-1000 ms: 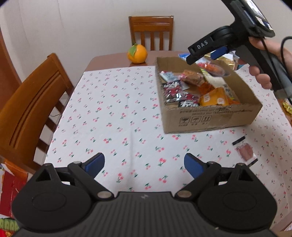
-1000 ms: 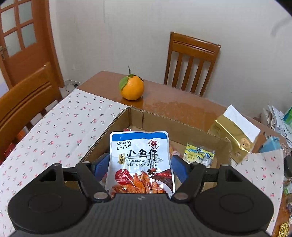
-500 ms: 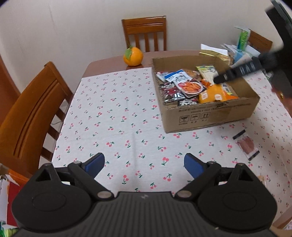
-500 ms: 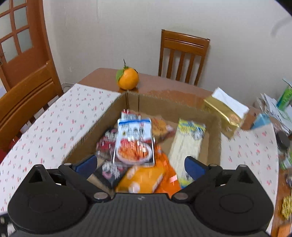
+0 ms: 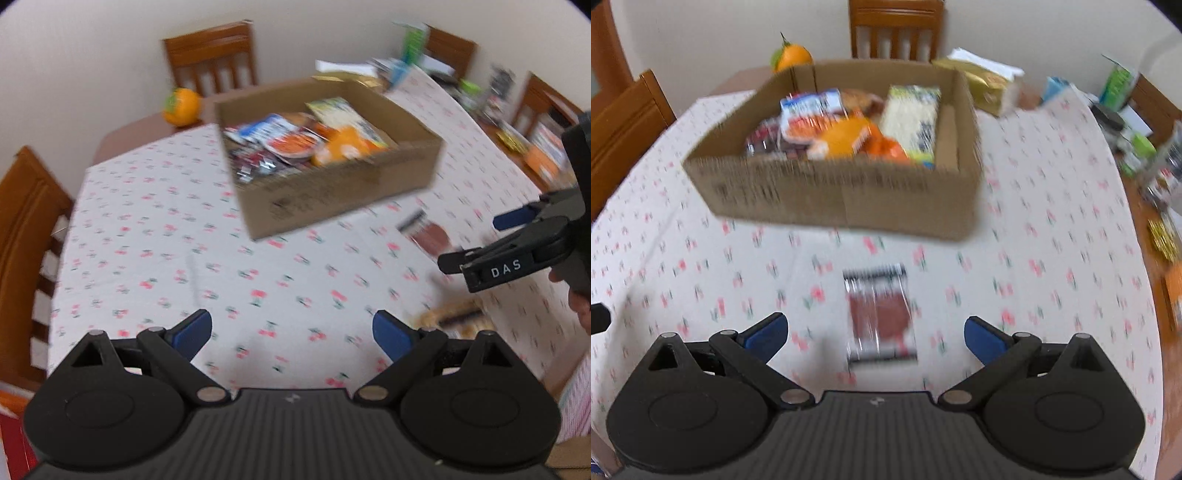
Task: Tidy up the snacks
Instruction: 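Grasp the rectangular bread packet with the left gripper while the right gripper moves toward the red jerky packet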
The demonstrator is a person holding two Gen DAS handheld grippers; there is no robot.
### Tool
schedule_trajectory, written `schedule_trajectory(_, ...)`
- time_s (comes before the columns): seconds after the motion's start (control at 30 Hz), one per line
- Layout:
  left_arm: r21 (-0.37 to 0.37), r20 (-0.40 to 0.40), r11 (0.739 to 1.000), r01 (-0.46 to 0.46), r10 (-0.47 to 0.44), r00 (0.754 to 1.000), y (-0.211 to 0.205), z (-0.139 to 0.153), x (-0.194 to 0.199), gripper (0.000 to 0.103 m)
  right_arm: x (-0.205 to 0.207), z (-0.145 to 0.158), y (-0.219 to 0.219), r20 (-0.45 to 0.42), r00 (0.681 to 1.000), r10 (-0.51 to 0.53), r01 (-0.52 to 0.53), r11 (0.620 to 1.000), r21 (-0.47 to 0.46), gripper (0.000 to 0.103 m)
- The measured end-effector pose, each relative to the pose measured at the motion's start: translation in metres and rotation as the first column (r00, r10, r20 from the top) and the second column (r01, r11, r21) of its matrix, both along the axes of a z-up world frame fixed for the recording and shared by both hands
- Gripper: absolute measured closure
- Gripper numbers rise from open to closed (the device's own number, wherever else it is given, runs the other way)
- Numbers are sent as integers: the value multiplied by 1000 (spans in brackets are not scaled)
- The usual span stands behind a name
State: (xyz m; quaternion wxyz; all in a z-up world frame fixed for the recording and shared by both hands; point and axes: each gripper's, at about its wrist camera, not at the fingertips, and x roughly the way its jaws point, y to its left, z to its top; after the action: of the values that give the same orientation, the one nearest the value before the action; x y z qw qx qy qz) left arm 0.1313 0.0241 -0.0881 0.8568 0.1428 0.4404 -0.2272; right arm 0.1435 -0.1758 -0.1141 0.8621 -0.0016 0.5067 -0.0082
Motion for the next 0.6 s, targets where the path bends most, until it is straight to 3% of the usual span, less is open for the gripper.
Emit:
schedule_trajectory(0.17,-4,-48,989,145,-145,988,-19,-14,-13,9,-25,-5,-8,-20,997,-71,71,997,4,0)
schedule_trajectory(0.37,25,-103,951,307,-303,947,-53,-39,-33,9,-46,-5,-27,-15,994,-107,107,994,7,0)
schedule_trajectory(0.5,57,-130,937,346,-336,933,-74,-56,-38,9,-48,-5,-45,-16,995,-103,103,995,16,0)
schedule_trajectory(0.6,97,-105,925,367,-357,928,-84,-62,-38,9,-48,-3,-59,-12,995,-104,104,994,28,0)
